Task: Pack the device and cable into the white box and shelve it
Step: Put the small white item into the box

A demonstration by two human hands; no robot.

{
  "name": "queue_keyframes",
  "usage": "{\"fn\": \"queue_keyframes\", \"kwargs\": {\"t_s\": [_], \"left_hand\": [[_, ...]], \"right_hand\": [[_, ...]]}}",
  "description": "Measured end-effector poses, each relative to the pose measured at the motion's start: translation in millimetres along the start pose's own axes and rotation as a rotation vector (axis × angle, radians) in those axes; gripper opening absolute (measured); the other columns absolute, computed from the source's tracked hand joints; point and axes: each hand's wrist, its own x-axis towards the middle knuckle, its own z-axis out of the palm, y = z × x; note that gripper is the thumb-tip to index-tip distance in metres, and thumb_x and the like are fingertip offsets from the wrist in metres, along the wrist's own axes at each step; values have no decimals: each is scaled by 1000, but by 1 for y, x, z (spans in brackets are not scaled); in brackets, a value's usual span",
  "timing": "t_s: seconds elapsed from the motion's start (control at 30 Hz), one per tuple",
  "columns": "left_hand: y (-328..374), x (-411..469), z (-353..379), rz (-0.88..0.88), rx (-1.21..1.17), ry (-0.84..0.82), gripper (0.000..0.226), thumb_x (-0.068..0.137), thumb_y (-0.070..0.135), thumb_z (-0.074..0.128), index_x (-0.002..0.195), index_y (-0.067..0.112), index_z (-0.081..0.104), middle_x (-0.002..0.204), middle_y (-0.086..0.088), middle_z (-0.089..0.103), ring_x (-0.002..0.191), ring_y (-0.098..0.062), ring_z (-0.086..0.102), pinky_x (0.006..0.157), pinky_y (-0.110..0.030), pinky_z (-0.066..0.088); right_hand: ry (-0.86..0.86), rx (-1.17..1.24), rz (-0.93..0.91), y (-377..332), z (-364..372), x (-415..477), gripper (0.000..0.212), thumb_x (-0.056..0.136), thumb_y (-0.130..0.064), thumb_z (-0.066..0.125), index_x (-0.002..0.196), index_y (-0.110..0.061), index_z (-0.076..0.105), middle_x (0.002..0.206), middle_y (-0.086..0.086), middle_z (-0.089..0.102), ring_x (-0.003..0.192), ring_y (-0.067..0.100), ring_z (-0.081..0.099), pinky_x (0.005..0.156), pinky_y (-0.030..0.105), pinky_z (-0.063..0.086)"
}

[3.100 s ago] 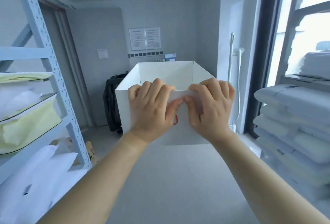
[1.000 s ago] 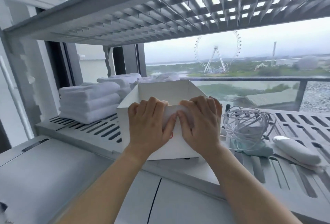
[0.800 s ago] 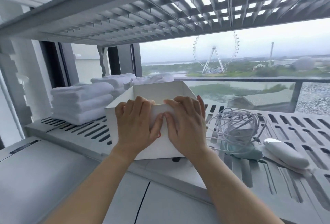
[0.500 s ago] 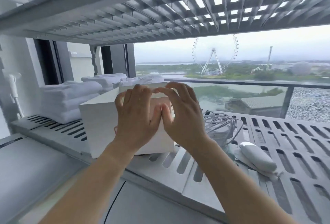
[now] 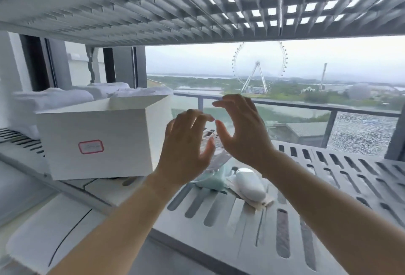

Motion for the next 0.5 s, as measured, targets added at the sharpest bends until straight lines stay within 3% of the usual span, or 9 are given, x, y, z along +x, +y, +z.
{"fn": "queue_keyframes", "kwargs": {"t_s": [0.23, 0.4, 0.5], "left_hand": [[33, -11, 44, 4, 24, -121, 38, 78, 27, 60, 114, 14, 57, 118, -5, 57, 112, -24, 52, 95, -41, 39], [19, -33, 63, -32, 142, -330, 50, 78, 34, 59, 127, 28, 49, 133, 4, 48, 126, -17, 42, 106, -42, 28], [12, -36, 66, -47, 183, -375, 56, 79, 40, 58, 132, 36, 42, 146, 7, 35, 136, -14, 27, 111, -44, 21]], "right_hand": [[-122, 77, 77, 36, -9, -62, 42, 81, -23, 48, 122, -13, 46, 117, 3, 53, 107, 15, 47, 92, 25, 39], [-306, 94, 74, 46, -2, -100, 25, 81, -22, 56, 103, -10, 54, 110, 8, 55, 103, 23, 54, 92, 36, 47], [-446, 130, 132, 45, 2, -103, 27, 84, -36, 56, 101, -15, 56, 110, 3, 54, 102, 21, 53, 86, 38, 48]]}}
